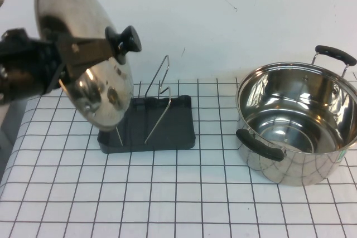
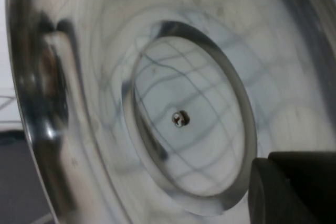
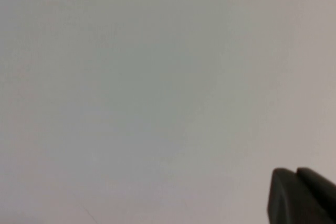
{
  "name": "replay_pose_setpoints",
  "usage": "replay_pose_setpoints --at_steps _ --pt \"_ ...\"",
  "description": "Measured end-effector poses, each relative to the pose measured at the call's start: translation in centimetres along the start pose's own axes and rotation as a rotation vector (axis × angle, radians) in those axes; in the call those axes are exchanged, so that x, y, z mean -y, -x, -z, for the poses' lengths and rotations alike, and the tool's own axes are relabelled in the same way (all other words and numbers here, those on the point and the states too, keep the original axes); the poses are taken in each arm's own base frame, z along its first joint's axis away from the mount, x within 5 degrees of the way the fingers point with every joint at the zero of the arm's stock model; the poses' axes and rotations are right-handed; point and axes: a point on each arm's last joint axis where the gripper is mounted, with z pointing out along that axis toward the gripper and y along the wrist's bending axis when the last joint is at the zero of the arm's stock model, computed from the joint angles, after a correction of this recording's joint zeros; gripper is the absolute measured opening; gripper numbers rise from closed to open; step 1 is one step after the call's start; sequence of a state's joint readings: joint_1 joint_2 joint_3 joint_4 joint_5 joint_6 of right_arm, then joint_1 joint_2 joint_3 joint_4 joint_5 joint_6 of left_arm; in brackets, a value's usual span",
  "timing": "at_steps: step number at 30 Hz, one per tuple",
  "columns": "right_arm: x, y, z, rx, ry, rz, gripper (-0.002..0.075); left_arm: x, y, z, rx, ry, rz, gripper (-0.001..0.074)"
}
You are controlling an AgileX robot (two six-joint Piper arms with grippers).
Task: Put pot lid on rack
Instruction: Place the pot lid on the pot rack
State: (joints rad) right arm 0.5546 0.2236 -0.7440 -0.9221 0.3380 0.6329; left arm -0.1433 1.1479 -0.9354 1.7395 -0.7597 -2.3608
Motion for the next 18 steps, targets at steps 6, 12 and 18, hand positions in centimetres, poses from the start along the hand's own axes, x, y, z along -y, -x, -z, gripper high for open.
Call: replay_pose_setpoints --at_steps 6,12,18 --pt "2.4 -2.9 5.4 -0.048 -0.130 -0.056 0.0005 -2.5 1.7 -3.4 -0.032 0.034 -0.003 0.0106" --pt "1.4 -3.9 4.2 -0.189 -0.057 0.051 0.0005 -5.2 2.8 -6.6 -0.054 0.060 0.024 0.0106" --pt "-0.2 -5.2 2.0 -0.329 0.038 0.092 0.0004 -7.6 2.3 -9.8 -0.107 0.093 0.055 0.0106"
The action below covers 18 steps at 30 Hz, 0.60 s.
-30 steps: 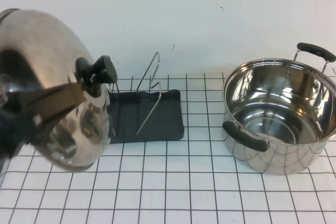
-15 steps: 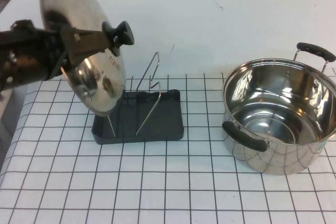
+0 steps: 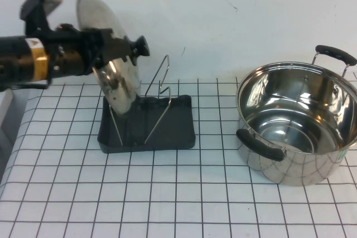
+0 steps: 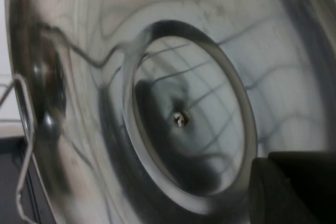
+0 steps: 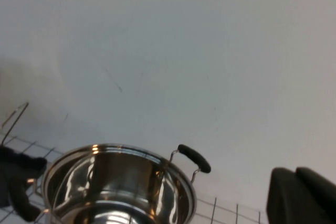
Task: Put pot lid on rack
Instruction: Place the pot lid on the pot rack
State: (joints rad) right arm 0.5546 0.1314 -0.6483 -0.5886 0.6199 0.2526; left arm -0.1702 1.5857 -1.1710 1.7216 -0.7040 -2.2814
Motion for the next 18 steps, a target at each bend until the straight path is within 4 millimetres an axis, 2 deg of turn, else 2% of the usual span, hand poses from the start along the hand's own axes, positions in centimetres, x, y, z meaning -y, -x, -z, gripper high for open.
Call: replay_pose_setpoints --at_steps 5,10,18 --pt "-0.8 -1.2 -1.1 -0.067 0.034 0.048 0.0002 0.3 -1.6 -2.9 -0.057 0.030 -0.042 0.0106" --pt "-1.1 -1.6 -1.3 -0.086 0.046 0.045 0.0001 0.3 -2.6 -4.4 -0.089 0.039 -0.065 0.0106" --pt "-1.1 -1.6 -1.3 -0.086 0.047 0.045 0.0001 -1.5 -3.6 -6.0 -0.128 0.074 -0.080 0.0106"
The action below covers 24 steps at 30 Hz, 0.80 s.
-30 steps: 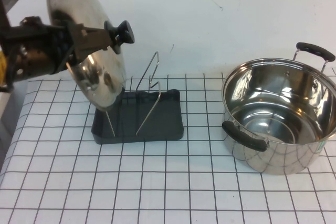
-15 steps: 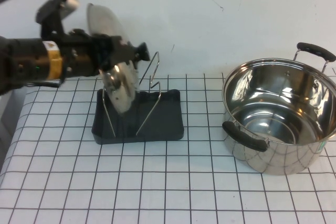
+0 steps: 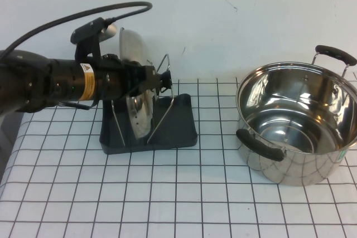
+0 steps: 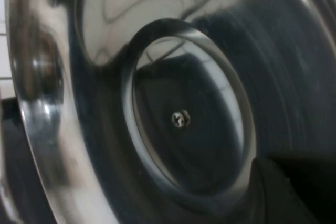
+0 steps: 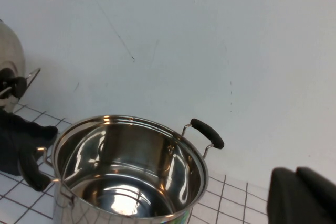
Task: Put pot lid on rack
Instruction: Place the pot lid on the pot rack
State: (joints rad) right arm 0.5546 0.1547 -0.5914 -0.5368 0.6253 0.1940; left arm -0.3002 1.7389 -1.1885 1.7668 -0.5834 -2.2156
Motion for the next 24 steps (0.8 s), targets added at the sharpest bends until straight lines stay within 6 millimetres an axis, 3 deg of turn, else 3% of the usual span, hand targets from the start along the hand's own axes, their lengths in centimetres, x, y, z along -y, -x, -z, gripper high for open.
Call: replay_pose_setpoints --at_steps 10,18,24 --pt "0.00 0.00 0.00 0.000 0.000 0.000 0.0000 -0.53 -0.28 -0.70 -0.019 0.003 -0.078 0.0125" --pt "-0.11 -0.02 0.00 -0.002 0.012 -0.014 0.0000 -0.43 -0.43 -0.76 -0.031 -0.015 -0.158 0.0584" --pt "-0.23 -0.20 0.01 -0.022 0.025 -0.035 0.0000 -0.34 0.14 -0.26 0.008 0.021 -0.257 0.0657"
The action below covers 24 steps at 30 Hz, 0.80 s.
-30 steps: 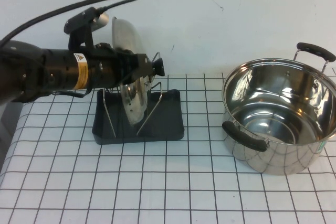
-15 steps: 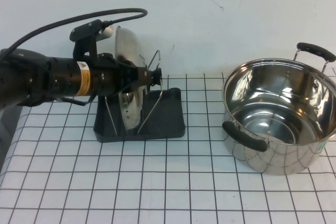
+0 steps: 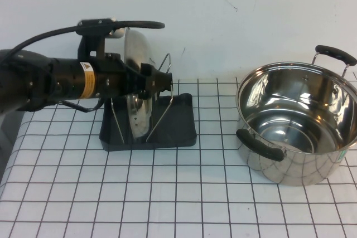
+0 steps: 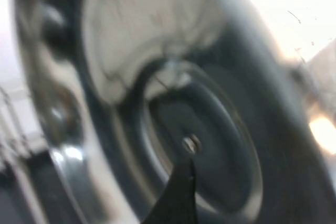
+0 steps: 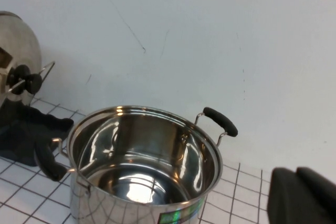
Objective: Put pot lid on rack
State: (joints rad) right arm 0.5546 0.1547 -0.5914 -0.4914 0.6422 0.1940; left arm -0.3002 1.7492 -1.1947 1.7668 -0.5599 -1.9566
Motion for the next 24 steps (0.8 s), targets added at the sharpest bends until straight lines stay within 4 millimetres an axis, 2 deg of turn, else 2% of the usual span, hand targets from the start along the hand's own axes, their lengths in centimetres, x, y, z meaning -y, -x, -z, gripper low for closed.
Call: replay_pose_setpoints --at_steps 7,10,13,17,18,21,24 --pt "0.0 -0.2 0.0 -0.020 0.001 0.003 0.0000 1.5 2.6 3.3 0.125 0.068 -0.164 0.0660" --pt "-0.1 0.1 0.0 0.016 0.007 0.032 0.0000 2.7 3.7 5.3 0.180 0.074 -0.257 0.0618" --pt "-0.2 0.8 0.0 0.087 0.018 0.065 0.0000 4.3 4.8 7.8 0.246 0.084 -0.387 0.0482" --pt "-0.1 1.3 0.0 0.141 -0.003 0.133 0.0000 6.7 6.5 12.4 0.373 0.166 -0.608 0.0150" --pt "0.0 1.4 -0.2 0.138 -0.013 0.154 0.0000 7.2 6.9 13.7 0.408 0.210 -0.668 0.0097" --pt "0.0 1.5 -1.2 0.102 -0.040 0.229 0.0000 8.1 7.9 17.3 0.499 0.384 -0.828 0.0029" --pt "-0.4 1.3 -3.0 0.000 -0.039 0.320 0.0000 8.4 8.6 20.8 0.557 0.630 -0.941 0.0008"
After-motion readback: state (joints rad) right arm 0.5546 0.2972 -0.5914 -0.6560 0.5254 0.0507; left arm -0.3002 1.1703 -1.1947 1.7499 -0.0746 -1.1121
